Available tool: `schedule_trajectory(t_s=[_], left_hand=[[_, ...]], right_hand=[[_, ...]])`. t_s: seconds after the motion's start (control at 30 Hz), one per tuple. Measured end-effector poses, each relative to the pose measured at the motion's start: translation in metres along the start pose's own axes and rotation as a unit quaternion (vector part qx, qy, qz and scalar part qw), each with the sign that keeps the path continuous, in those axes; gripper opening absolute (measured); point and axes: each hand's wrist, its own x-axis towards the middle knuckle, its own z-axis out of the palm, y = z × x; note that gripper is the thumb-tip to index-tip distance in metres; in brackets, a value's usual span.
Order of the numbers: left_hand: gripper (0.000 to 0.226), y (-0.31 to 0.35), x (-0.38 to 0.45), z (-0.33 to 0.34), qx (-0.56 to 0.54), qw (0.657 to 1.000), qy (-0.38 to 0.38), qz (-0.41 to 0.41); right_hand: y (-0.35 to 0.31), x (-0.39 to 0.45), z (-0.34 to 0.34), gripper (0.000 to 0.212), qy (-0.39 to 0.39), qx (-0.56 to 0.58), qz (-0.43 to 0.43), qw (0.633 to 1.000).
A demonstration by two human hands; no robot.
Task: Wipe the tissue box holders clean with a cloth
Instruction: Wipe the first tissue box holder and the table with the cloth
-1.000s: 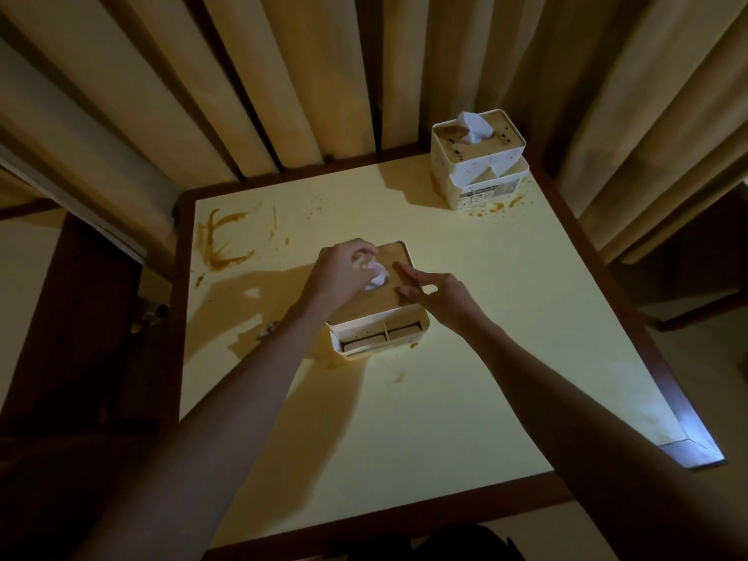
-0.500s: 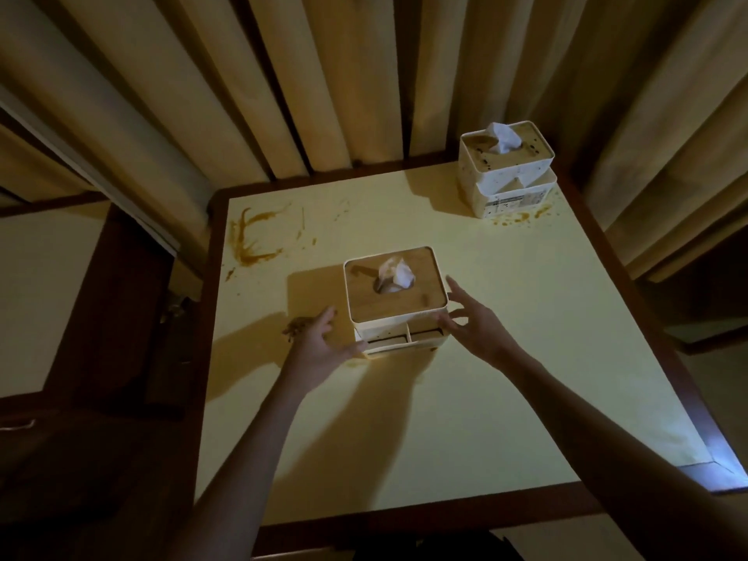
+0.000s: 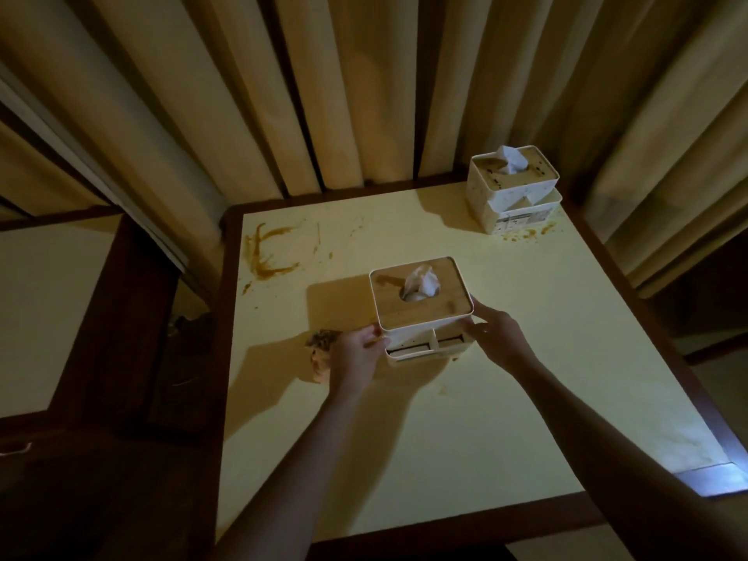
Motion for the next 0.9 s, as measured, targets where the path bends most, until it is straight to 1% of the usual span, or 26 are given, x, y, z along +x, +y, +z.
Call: schedule_trajectory(t_s=[0.1,0.17,0.2,0.27,0.3,0.33,0.4,0.47,0.5,0.53,0.57,0.6,0.63,0.7,0.73,0.77,0.8,0.9], left_hand=[[0.042,0.001,0.006,-0.005,0.002,1.0,-0.026,-0.008],[0.044,-0.001,0.007,-0.014,-0.002,1.0,-0.023,-0.017],[0.041,-0.005,0.007,-0.02,0.005,1.0,-0.002,-0.009],[0.038,-0.017,0.006,-0.033,0.055,0.997,0.055,0.028],[0.038,-0.024,0.007,-0.039,0.102,0.991,0.078,0.049],[0.038,-0.032,0.009,-0.044,0.162,0.982,0.082,0.058],[0.041,-0.046,0.009,-0.051,0.258,0.964,0.043,0.046],[0.041,-0.06,0.011,-0.055,0.269,0.963,-0.003,0.027],[0.042,-0.07,0.009,-0.056,0.276,0.961,-0.013,0.03],[0.043,-0.08,0.009,-0.058,0.296,0.954,-0.024,0.05],[0.043,-0.085,0.008,-0.06,0.307,0.949,-0.042,0.055],[0.041,-0.087,0.008,-0.063,0.292,0.954,-0.046,0.056],[0.038,-0.088,0.007,-0.066,0.32,0.944,-0.046,0.063],[0.032,-0.083,0.01,-0.075,0.31,0.948,-0.043,0.051],[0.031,-0.083,0.013,-0.081,0.271,0.961,-0.032,0.035],[0.031,-0.083,0.018,-0.086,0.223,0.975,-0.002,-0.005],[0.033,-0.081,0.022,-0.096,0.19,0.981,0.028,-0.023],[0.032,-0.079,0.035,-0.13,0.063,0.993,0.069,-0.074]], right_hand=[[-0.009,0.0,0.004,0.054,0.021,-0.011,0.026,0.999],[-0.016,-0.004,0.01,0.067,0.053,-0.076,0.024,0.995],[-0.021,-0.007,0.015,0.071,0.078,-0.12,0.015,0.99],[-0.034,-0.019,0.024,0.067,0.143,-0.178,-0.041,0.973],[-0.04,-0.023,0.029,0.06,0.167,-0.189,-0.086,0.964],[-0.045,-0.027,0.035,0.054,0.178,-0.195,-0.133,0.955],[-0.048,-0.032,0.048,0.044,0.16,-0.214,-0.201,0.942],[-0.05,-0.032,0.058,0.04,0.124,-0.24,-0.227,0.936],[-0.05,-0.031,0.062,0.04,0.113,-0.249,-0.232,0.933],[-0.05,-0.03,0.065,0.04,0.114,-0.255,-0.234,0.931],[-0.051,-0.029,0.067,0.039,0.126,-0.258,-0.232,0.93],[-0.054,-0.028,0.068,0.038,0.141,-0.259,-0.223,0.929],[-0.059,-0.028,0.07,0.037,0.152,-0.262,-0.213,0.929],[-0.071,-0.028,0.078,0.034,0.16,-0.273,-0.204,0.926],[-0.078,-0.027,0.083,0.033,0.16,-0.279,-0.21,0.923],[-0.086,-0.026,0.091,0.033,0.154,-0.281,-0.221,0.921],[-0.094,-0.024,0.1,0.035,0.142,-0.278,-0.236,0.92],[-0.121,-0.014,0.132,0.041,0.083,-0.272,-0.259,0.923]])
